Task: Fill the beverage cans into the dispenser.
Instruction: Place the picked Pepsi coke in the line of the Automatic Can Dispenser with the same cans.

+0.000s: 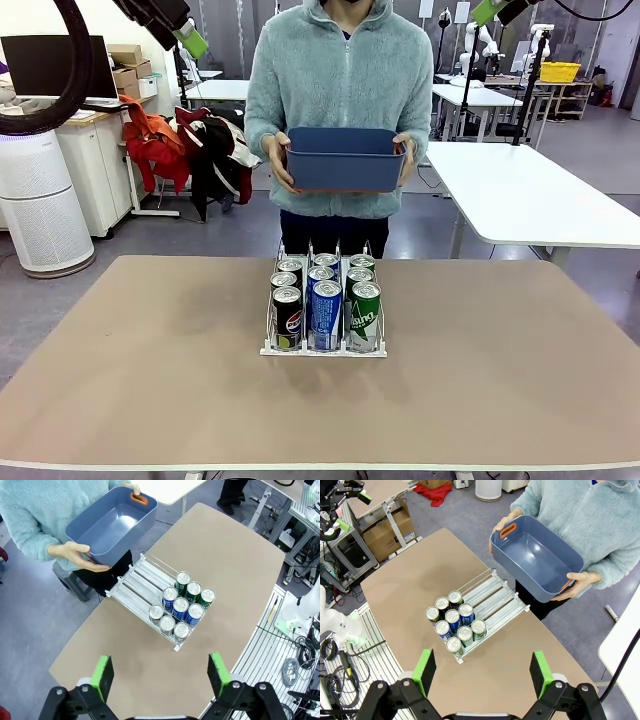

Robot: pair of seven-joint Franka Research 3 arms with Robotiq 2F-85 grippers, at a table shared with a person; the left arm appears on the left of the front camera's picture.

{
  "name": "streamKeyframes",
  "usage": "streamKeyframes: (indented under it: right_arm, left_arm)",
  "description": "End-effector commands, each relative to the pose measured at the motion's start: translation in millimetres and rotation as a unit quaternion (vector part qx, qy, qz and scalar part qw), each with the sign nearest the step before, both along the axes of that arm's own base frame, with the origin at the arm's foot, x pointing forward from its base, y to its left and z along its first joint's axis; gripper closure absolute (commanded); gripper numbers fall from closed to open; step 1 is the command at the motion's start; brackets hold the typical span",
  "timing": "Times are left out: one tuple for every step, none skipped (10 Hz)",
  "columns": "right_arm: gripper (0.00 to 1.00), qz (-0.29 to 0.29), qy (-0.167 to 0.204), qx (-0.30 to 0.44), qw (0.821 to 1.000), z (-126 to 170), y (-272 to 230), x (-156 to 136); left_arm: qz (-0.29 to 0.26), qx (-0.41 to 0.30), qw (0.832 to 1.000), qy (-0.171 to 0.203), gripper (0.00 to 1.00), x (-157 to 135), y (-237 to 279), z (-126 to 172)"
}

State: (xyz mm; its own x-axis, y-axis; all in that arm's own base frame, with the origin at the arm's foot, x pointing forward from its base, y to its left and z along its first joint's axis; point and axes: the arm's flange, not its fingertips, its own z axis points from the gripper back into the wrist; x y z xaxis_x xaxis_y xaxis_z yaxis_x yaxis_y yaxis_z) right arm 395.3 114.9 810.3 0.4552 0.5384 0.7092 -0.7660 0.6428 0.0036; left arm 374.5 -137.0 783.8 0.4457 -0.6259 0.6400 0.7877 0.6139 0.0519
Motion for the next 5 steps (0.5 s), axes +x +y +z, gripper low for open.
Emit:
streamKeyframes:
  right_arm:
    - [0.0, 0.001, 0.0, 0.0, 1.0, -0.2, 0.2, -0.9]
    - [0.0, 0.001, 0.0, 0.0, 1.0, -0.2, 0.2, -0.9]
    - [0.0, 0.001, 0.0, 0.0, 1.0, -0.2, 0.2, -0.9]
    - [0.0, 0.001, 0.0, 0.0, 1.0, -0.2, 0.2, -0.9]
    - [0.0, 0.001, 0.0, 0.0, 1.0, -0.2, 0.2, -0.9]
  left_arm:
    - [-0.003, -0.009, 1.0, -0.003, 0.0, 1.3, 1.5, -0.5]
    - [-0.003, -0.009, 1.0, -0.003, 0.0, 1.3, 1.5, -0.5]
    - [-0.003, -0.009, 1.0, -0.003, 0.0, 1.3, 1.5, -0.5]
    - [-0.003, -0.009, 1.0, -0.003, 0.0, 1.3, 1.5, -0.5]
    - [-0.003, -0.009, 1.0, -0.003, 0.0, 1.3, 1.5, -0.5]
